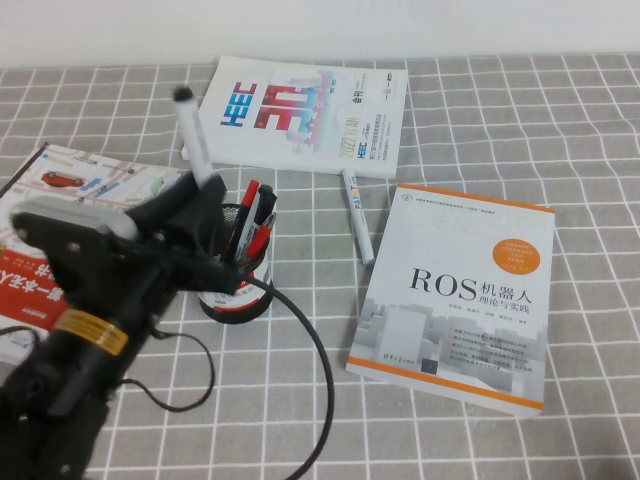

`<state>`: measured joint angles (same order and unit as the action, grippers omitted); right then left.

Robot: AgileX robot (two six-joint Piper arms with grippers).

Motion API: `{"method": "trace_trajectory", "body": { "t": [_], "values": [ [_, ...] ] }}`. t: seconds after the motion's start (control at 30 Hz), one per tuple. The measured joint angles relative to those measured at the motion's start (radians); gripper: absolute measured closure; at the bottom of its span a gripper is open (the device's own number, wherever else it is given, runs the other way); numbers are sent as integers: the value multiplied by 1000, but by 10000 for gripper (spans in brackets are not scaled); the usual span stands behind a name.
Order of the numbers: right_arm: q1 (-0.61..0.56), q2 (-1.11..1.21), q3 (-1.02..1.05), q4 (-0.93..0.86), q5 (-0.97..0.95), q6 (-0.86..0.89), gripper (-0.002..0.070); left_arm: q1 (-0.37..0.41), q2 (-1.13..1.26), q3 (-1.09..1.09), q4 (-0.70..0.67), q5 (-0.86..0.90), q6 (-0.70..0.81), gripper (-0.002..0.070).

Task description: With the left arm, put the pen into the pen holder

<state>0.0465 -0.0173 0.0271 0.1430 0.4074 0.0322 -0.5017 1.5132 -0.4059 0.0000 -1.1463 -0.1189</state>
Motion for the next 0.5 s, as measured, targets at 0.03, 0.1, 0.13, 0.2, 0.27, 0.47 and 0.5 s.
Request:
{"method": "trace_trajectory", "body": {
  "t": [0.03, 0.1, 0.13, 0.2, 0.27, 0.47, 0.5],
  "values": [
    [0, 0, 0, 0, 0, 0, 691, 0, -32, 0, 0, 4, -4, 562],
    [0, 0, 0, 0, 0, 0, 691, 0, -96, 0, -6, 37, -4, 562],
    [0, 0, 0, 0, 0, 0, 691, 0, -132, 0, -9, 66, 10, 562],
    [0, 0, 0, 0, 0, 0, 691, 0, -193, 0, -15, 126, 47, 562],
    [0, 0, 0, 0, 0, 0, 691, 0, -231, 0, -20, 183, 83, 562],
    [0, 0, 0, 0, 0, 0, 691, 0, -254, 0, -20, 324, 100, 562],
    [0, 0, 0, 0, 0, 0, 691, 0, -243, 0, -20, 332, 101, 562]
  ]
}}
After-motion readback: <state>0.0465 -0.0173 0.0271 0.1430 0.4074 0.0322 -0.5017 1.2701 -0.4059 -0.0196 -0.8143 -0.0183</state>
